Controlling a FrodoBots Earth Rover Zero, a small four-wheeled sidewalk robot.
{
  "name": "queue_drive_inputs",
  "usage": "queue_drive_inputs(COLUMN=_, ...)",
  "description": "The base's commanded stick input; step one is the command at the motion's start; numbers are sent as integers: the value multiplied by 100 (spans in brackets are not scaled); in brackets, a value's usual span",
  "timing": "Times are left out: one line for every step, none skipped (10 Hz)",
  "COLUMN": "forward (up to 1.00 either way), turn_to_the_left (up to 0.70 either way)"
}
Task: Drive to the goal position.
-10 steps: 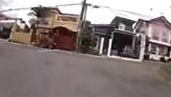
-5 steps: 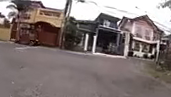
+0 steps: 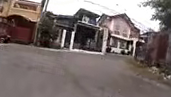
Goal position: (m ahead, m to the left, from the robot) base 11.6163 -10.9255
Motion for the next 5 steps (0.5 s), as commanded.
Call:
queue_drive_inputs(forward=85, turn_to_the_left=9)
queue_drive_inputs(forward=85, turn_to_the_left=9)
queue_drive_inputs(forward=85, turn_to_the_left=9)
queue_drive_inputs(forward=85, turn_to_the_left=9)
queue_drive_inputs(forward=85, turn_to_the_left=9)
